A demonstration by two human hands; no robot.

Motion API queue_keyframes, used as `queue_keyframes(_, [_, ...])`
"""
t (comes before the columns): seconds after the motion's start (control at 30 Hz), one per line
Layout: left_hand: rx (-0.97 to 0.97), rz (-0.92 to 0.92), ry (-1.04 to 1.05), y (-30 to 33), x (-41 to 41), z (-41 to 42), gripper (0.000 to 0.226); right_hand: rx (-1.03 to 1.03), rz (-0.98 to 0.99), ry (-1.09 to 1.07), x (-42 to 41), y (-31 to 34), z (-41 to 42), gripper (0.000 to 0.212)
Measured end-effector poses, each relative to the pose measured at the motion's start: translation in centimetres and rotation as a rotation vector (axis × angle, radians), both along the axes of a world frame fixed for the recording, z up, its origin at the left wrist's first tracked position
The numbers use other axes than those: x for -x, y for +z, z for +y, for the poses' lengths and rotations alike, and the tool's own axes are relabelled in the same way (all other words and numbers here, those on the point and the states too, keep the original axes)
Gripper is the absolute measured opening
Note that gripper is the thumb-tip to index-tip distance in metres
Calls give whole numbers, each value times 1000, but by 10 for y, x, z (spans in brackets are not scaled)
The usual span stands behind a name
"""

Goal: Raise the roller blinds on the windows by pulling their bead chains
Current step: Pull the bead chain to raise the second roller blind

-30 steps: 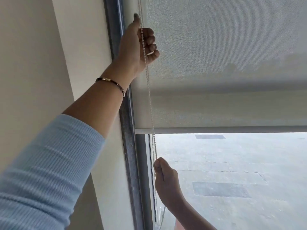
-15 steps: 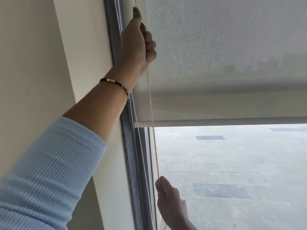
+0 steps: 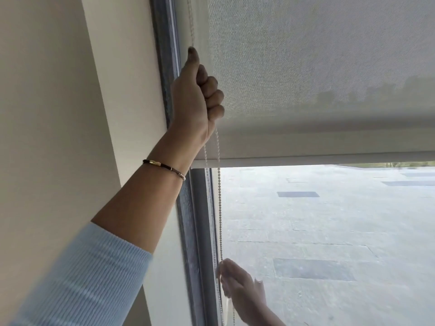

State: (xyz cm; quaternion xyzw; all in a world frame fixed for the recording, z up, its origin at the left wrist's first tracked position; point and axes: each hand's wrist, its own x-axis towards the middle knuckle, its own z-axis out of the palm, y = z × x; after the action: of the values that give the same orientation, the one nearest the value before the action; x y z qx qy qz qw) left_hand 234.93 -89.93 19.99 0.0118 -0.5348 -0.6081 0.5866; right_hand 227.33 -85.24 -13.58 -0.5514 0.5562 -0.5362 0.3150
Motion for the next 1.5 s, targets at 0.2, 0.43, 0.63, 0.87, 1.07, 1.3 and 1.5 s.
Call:
queue_keyframes(0.2, [-14,13,-71,-15,-8,20,55,280,-384,12,16,69,-30,34])
queue_keyframes(0.43, [-49,-7,-51,-56,-10,26,55,208,-389,259,8,163,-43,39])
queue_keyframes(0.63, [-65,-1,-39,-77,-14,29,56,359,-429,75,-3,170,-44,22])
queue_keyframes(0.87, [-105,-6,-27,-90,-19,30,56,357,-430,-25,4,153,-53,40])
queue_keyframes(1.07, [-107,-13,-47,-102,-17,32,55,325,-411,-90,12,148,-58,33])
queue_keyframes(1.3, [-97,-26,-37,-112,-18,27,54,332,-323,-172,13,148,-56,36])
queue_keyframes(1.5, [-113,-27,-29,-117,-20,26,55,352,-330,-209,14,153,-58,42])
